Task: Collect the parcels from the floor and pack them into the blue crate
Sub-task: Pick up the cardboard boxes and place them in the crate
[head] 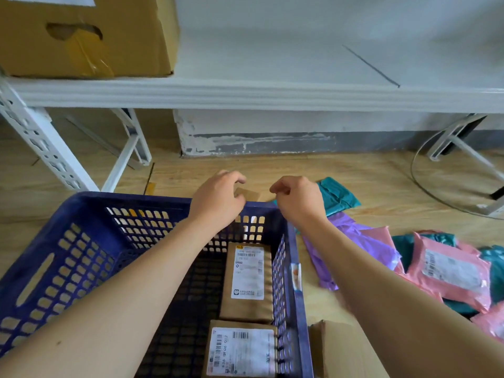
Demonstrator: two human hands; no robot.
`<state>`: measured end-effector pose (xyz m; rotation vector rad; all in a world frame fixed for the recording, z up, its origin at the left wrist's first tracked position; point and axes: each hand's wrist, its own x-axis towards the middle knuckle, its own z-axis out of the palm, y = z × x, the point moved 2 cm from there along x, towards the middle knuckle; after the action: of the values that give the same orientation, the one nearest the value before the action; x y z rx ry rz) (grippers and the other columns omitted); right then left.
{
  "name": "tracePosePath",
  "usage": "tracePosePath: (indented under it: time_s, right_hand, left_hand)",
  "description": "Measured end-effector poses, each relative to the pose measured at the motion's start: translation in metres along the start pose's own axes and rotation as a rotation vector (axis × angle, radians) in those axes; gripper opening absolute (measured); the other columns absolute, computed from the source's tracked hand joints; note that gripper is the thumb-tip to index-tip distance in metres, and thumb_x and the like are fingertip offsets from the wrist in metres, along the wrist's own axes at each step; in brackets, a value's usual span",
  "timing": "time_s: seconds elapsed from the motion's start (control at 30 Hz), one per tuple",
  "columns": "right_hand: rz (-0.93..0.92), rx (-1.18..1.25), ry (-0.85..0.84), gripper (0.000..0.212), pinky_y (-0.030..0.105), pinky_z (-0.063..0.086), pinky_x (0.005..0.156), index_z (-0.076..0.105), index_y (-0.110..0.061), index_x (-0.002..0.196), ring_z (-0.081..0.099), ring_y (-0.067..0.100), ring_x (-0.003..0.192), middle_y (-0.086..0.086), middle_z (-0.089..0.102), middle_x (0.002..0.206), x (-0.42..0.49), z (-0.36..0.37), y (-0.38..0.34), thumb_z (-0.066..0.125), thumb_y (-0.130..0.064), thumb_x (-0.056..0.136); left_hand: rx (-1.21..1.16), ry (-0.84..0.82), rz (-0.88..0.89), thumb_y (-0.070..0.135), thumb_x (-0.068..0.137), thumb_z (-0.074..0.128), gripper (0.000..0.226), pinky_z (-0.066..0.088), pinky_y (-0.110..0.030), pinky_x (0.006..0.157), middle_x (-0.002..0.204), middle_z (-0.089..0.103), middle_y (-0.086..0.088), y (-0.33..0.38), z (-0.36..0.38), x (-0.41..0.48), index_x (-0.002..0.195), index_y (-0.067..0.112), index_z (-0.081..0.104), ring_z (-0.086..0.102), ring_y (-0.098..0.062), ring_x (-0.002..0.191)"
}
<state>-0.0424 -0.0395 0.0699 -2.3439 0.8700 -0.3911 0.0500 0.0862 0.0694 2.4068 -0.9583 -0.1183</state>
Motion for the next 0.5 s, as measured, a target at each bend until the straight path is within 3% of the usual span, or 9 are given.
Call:
tracePosePath:
  time_s: [0.23,0.43,0.5]
  right_hand:
    - [0.046,-0.052,-0.070,0.037,0.032,0.051,0.083,0.071,-0.021,0.103,0.061,0.024,0.100,0.002,0.070,0.107,0.038,0.015,0.025,0.046,-0.003,0.082]
    - [0.047,-0.053,-0.141,0.038,0.026,0.046,0.081,0.069,-0.021,0.106,0.060,0.019,0.103,-0.001,0.068,0.112,0.076,0.030,0.050,0.050,-0.003,0.079]
    - [0.053,-0.051,-0.151,0.036,0.025,0.044,0.081,0.068,-0.021,0.108,0.059,0.018,0.104,-0.002,0.067,0.114,0.091,0.038,0.061,0.051,-0.005,0.082]
  left_hand:
    - [0.055,-0.111,-0.002,0.021,0.092,0.054,0.034,0.045,-0.026,0.080,0.133,0.049,0.004,0.002,0.023,0.046,0.125,0.025,0.053,0.056,-0.012,0.105]
    - [0.101,-0.193,-0.072,0.026,0.091,0.055,0.036,0.041,-0.025,0.074,0.135,0.046,0.004,-0.013,0.047,0.085,0.126,0.026,0.052,0.057,-0.012,0.099]
    - [0.117,-0.241,-0.115,0.024,0.090,0.056,0.039,0.041,-0.027,0.081,0.141,0.042,0.003,-0.021,0.057,0.100,0.129,0.026,0.050,0.053,-0.015,0.111]
